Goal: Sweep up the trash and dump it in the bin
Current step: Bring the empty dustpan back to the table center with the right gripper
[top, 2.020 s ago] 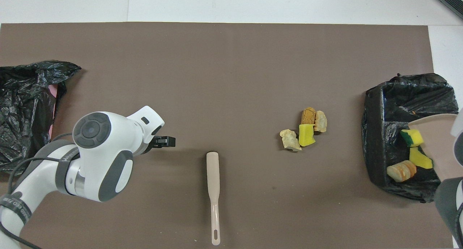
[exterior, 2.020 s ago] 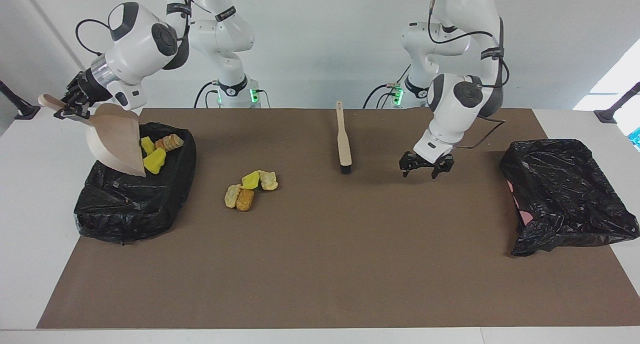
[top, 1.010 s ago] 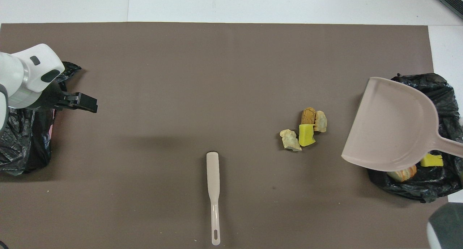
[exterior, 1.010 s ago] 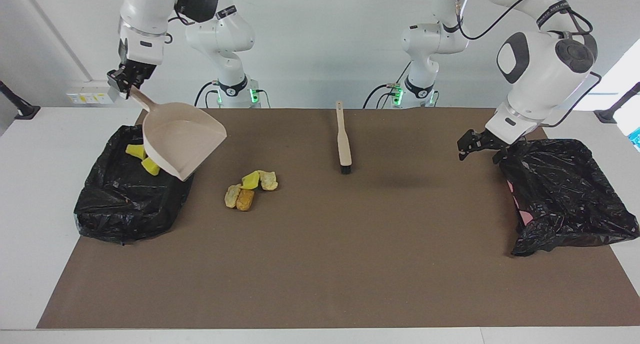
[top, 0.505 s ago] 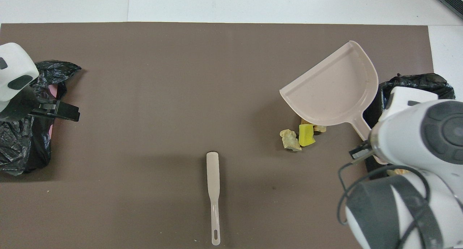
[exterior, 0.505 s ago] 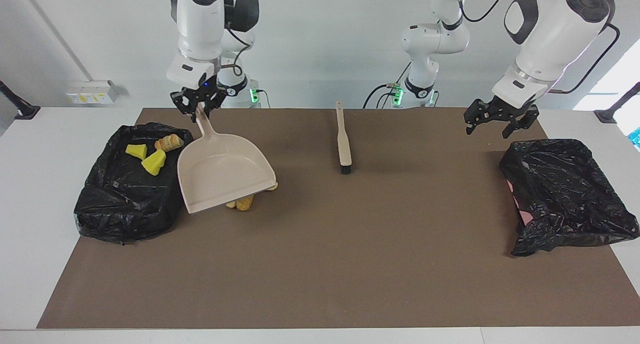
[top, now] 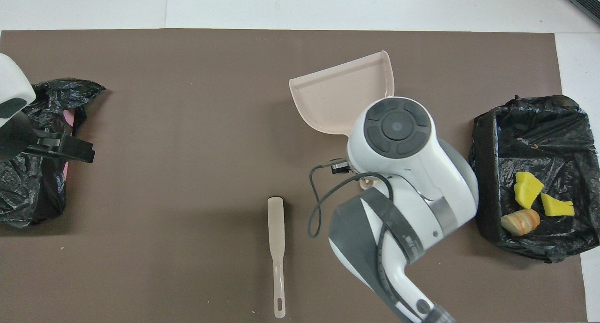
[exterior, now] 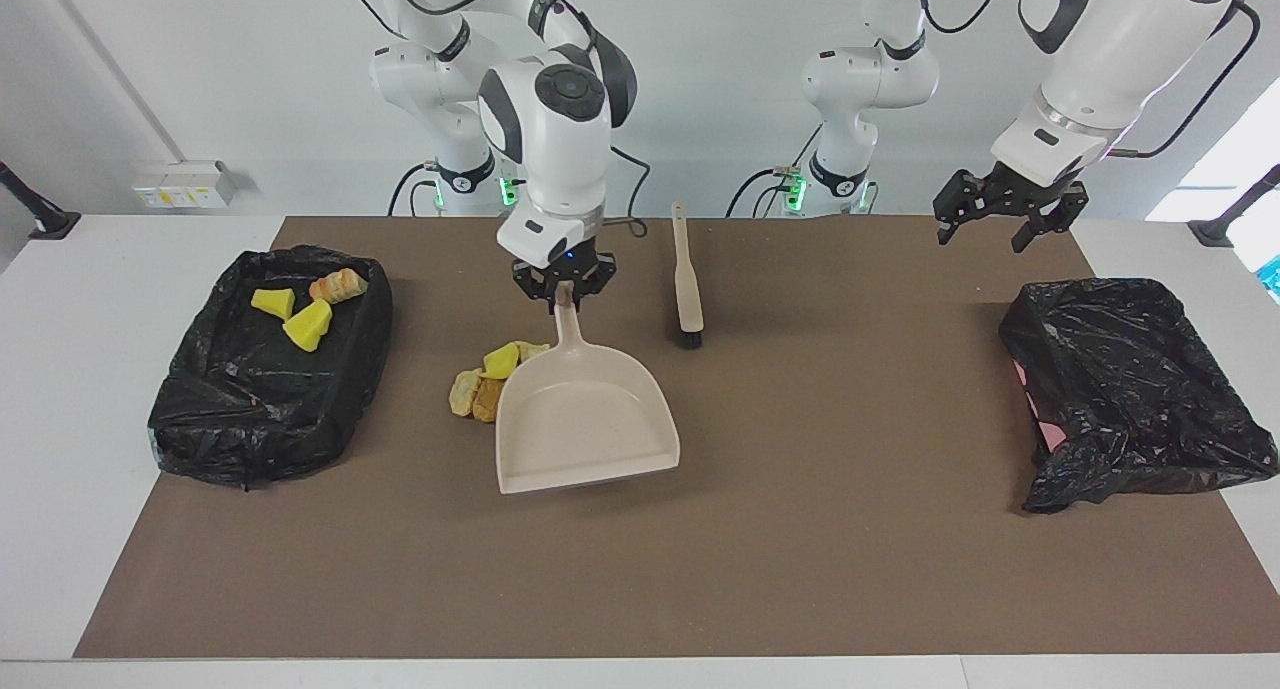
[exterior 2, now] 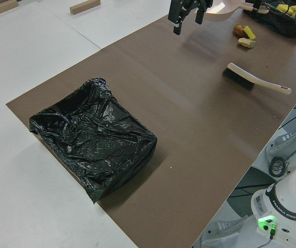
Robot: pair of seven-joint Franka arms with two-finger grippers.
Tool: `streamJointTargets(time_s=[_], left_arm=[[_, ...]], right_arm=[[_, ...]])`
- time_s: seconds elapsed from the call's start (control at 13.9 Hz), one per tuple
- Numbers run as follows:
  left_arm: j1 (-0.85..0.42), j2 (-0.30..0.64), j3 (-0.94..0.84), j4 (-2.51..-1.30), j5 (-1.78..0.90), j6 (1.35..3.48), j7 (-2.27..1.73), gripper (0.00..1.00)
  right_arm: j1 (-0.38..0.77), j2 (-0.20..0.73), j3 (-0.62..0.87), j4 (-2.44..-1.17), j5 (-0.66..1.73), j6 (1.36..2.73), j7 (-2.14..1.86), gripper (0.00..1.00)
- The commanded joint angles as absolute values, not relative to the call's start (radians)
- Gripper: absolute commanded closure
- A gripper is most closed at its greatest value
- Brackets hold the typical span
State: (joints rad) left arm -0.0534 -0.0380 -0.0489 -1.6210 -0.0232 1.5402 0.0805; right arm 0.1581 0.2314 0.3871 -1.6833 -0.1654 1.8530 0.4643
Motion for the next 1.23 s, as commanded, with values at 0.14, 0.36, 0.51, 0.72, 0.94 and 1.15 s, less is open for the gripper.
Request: streamJointTargets(time_s=[0.14, 0.36, 0.51, 0.72, 0.94, 1.15], left_arm=[[-0.038, -0.06, -0.045, -1.621, -0.011, 1.517, 0.095, 0.0], [-0.046, -0.058, -0.043, -1.618, -0.011, 1.532, 0.086, 0.0], [-0.038, -0.058, -0.043, -1.618, -0.011, 1.531, 0.083, 0.0], [-0.051, -0.057, -0.044, -1.617, -0.012, 1.534, 0.083, 0.0], [-0.045, -0.06, -0.044, -1.62, -0.012, 1.523, 0.083, 0.0], [-0.049, -0.06, -0.046, -1.623, -0.015, 1.522, 0.089, 0.0]], right_arm=[[0.293, 0.547, 0.387, -1.327, -0.146, 1.897, 0.722, 1.0], [0.327, 0.63, 0.385, -1.302, -0.15, 2.002, 0.735, 1.0], [0.339, 0.644, 0.387, -1.321, -0.146, 2.023, 0.733, 1.0], [0.339, 0.644, 0.385, -1.417, -0.143, 2.152, 0.765, 1.0], [0.33, 0.644, 0.387, -1.443, -0.146, 2.178, 0.779, 0.85], [0.322, 0.637, 0.385, -1.476, -0.15, 2.174, 0.781, 0.43]])
